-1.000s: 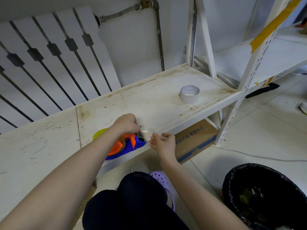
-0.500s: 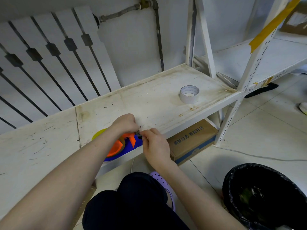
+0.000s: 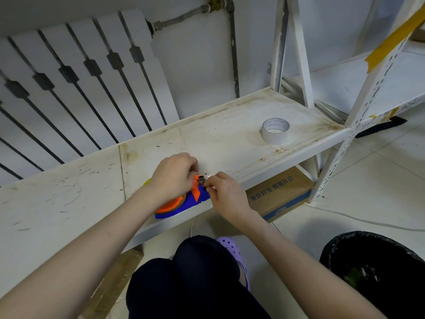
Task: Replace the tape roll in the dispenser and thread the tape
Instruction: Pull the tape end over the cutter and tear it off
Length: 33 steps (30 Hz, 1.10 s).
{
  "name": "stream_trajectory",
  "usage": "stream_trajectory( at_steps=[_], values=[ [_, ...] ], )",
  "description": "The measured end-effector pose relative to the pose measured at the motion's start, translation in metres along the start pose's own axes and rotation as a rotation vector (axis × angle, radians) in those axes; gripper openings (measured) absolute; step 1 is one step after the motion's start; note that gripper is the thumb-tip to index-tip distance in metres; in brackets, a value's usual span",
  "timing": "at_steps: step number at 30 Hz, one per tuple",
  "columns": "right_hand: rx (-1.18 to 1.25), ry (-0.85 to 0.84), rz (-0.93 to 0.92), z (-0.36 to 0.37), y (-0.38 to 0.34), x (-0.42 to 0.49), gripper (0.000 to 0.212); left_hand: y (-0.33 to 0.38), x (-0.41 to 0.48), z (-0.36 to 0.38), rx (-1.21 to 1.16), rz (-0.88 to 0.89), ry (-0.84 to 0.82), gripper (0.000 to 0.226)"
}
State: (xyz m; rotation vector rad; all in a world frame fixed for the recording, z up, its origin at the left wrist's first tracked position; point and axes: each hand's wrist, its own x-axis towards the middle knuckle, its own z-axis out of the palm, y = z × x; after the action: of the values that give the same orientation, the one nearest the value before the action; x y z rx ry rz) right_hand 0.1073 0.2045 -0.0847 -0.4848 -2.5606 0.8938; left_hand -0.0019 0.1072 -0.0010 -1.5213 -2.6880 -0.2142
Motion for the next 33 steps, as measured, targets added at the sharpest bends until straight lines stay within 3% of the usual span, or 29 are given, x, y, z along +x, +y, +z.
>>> stream_trajectory(
  at_steps=[3, 16, 22, 29, 33],
  values=[
    [0.012, -0.006, -0.011, -0.001, 0.002, 0.002, 0.019, 0.005, -0.018, 0.005, 0.197, 0.003, -0.148, 0.018],
    [-0.114, -0.041, -0.167, -0.005, 0.007, 0.005, 0.019, 0.008, -0.029, 0.014, 0.479, 0.099, -0.220, 0.026],
    [-0.131, -0.030, -0.311, -0.009, 0.015, 0.003, 0.017, -0.003, -0.036, 0.019, 0.472, 0.243, -0.125, 0.018],
    [-0.230, -0.068, -0.551, -0.024, 0.033, -0.005, 0.031, -0.009, -0.038, 0.018, 0.467, 0.355, -0.071, 0.009],
    [-0.193, 0.017, -0.489, -0.030, 0.044, -0.015, 0.019, -0.012, -0.038, 0.017, 0.415, 0.345, -0.094, 0.015]
  ],
)
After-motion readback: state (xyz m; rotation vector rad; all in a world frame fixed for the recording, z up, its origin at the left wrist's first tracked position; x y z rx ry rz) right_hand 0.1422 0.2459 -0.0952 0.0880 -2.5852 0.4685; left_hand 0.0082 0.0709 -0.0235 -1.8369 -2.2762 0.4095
